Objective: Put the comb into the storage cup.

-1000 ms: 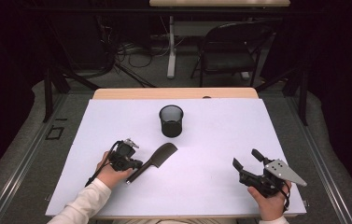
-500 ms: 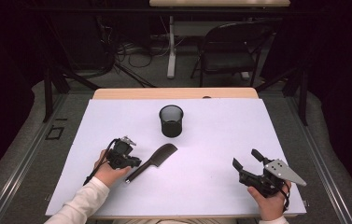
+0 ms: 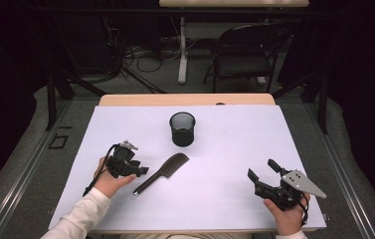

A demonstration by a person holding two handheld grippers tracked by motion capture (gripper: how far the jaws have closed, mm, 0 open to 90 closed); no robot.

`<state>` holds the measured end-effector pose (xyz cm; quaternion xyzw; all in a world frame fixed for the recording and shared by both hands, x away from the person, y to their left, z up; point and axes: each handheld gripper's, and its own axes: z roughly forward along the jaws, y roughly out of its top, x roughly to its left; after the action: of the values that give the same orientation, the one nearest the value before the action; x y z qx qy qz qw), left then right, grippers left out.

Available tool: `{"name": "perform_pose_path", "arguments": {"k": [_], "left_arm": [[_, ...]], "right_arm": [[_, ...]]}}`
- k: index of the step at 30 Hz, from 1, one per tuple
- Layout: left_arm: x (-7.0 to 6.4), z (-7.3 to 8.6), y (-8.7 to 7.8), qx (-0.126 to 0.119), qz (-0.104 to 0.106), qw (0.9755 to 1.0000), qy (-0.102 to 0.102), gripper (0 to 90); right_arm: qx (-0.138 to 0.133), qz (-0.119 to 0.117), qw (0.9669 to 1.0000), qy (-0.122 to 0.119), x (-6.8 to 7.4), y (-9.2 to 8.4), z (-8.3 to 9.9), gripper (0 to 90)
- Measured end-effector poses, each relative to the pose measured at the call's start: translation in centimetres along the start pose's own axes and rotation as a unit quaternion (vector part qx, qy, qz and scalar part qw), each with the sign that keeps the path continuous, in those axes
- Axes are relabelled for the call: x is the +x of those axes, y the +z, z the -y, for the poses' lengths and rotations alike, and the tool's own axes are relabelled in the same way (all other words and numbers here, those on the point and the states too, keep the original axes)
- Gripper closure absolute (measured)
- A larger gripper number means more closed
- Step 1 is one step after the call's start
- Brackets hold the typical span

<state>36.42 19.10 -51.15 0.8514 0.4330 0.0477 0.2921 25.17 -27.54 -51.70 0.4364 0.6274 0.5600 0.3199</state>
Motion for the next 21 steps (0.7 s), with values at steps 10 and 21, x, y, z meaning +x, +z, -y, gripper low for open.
{"name": "perform_pose_path", "arguments": {"k": [10, 21], "left_arm": [[0.6, -0.1, -1.4, -0.016, -0.006, 0.9997, -0.017, 39.4], [0.6, 0.0, -2.6, -0.027, -0.006, 0.9992, -0.028, 37.7]], "right_arm": [[0.001, 0.001, 1.0000, 0.006, -0.1, 0.0, 0.0, 20.6], [0.004, -0.001, 1.0000, 0.006, -0.1, 0.1, 0.1, 20.5]]}}
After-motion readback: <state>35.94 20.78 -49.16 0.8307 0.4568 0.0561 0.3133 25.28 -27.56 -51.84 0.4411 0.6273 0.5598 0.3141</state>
